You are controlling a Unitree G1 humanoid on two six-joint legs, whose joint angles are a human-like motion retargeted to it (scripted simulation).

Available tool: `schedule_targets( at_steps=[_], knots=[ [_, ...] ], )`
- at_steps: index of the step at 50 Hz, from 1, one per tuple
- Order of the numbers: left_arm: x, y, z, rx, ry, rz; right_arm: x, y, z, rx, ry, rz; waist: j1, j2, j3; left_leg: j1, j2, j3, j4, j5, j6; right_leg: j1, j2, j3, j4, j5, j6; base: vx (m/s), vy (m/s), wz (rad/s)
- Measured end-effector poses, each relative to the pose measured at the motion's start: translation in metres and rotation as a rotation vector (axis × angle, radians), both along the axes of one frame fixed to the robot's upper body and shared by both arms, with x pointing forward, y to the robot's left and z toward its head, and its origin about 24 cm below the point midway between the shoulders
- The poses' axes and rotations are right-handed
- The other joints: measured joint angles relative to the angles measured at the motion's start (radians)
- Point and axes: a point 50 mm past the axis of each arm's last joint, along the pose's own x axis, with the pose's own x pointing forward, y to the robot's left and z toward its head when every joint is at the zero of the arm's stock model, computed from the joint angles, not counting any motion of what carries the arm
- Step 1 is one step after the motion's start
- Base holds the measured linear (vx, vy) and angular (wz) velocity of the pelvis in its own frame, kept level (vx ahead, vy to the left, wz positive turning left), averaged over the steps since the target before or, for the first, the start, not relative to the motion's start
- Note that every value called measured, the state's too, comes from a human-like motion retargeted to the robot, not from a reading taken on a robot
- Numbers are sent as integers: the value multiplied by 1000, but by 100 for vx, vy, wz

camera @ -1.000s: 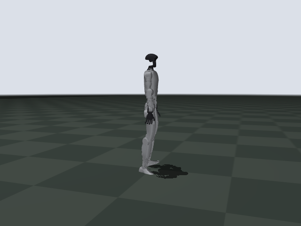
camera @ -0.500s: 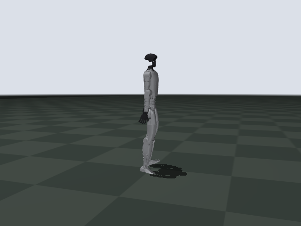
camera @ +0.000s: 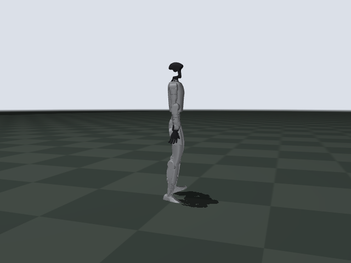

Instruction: In place motions

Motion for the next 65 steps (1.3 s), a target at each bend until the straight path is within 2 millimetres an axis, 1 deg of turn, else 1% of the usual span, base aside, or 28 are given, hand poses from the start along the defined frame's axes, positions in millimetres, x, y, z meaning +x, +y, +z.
schedule_targets(
  at_steps=[5, 9, 15, 20, 28, 40, 65],
  knots=[
    [-6, 0, 1, -12, 23, -10, -9, 2, 0, 5, 40, 15, -6, 3, -1, 5, -5, 2, -3, -6, 4, 6, 0, -3, -7, 0, 0, 0, 0, 0],
    [-8, 1, 1, -17, 30, -19, -17, -1, 1, -12, 72, 30, -9, 7, 0, 11, -6, 6, -4, -14, 9, 6, -2, -1, -3, 3, 0, 0, 0, 0],
    [-7, 1, 1, -12, 28, -19, -27, -7, 2, -38, 108, 19, -12, 14, -1, 25, -7, 13, -8, -24, 13, 13, -2, 1, -4, 5, 0, 0, 0, 0],
    [-4, 2, 1, -9, 16, -23, -31, -10, 3, -64, 116, -7, -19, 21, -7, 32, -4, 21, -10, -32, 13, 16, 2, 1, -14, 5, 2, 0, 0, 0],
    [3, 2, 0, -14, -8, -35, -26, -10, 2, -77, 91, -21, -28, 29, -21, 35, 5, 39, -14, -41, 7, 6, 8, 17, -20, 7, 3, 0, 0, 0],
    [13, -1, -2, 8, -57, -33, -16, -8, 1, -71, 26, 10, -41, 38, -27, 35, 21, 51, -15, -51, -2, -7, 18, 32, -14, 1, 2, 0, 0, 0],
    [1, 0, 0, 30, -35, -15, -21, -7, 1, -49, 55, 5, -34, 36, -34, 22, 27, 46, -18, -55, -14, -12, 20, 21, -15, -5, 7, 0, 0, 0]
  ],
)
